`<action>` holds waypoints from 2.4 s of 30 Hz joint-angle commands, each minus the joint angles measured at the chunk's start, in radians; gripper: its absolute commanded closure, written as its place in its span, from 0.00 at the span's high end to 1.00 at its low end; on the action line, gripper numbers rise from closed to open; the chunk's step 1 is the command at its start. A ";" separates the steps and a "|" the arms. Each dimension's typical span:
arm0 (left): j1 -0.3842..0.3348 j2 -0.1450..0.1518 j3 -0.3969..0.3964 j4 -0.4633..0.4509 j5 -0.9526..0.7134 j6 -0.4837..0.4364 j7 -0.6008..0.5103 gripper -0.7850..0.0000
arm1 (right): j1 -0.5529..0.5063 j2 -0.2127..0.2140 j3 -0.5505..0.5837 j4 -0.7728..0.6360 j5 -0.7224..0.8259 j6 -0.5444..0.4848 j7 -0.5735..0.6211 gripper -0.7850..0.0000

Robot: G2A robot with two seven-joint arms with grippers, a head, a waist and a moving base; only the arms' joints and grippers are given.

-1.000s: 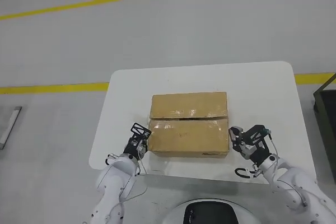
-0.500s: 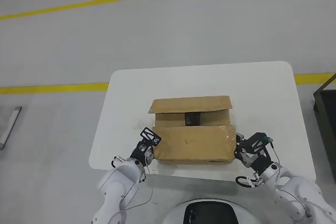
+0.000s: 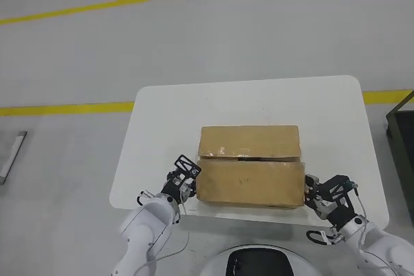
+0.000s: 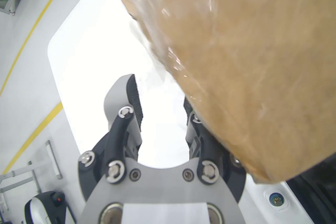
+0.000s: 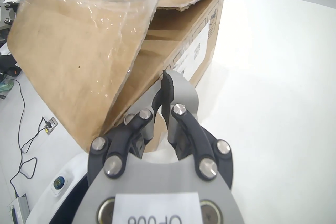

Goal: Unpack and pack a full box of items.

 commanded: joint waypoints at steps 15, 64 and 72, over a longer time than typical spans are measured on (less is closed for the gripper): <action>-0.001 0.003 -0.003 -0.214 -0.030 0.069 -0.017 1.00 | -0.049 0.004 0.095 -0.061 0.002 0.031 -0.026 0.96; -0.456 -0.093 0.537 0.140 0.180 0.086 -0.132 1.00 | -0.137 -0.009 0.158 -0.088 -0.018 0.081 -0.095 0.90; -0.482 -0.107 0.542 0.140 0.167 0.040 -0.183 1.00 | -0.138 -0.011 0.157 -0.083 -0.017 0.082 -0.095 0.89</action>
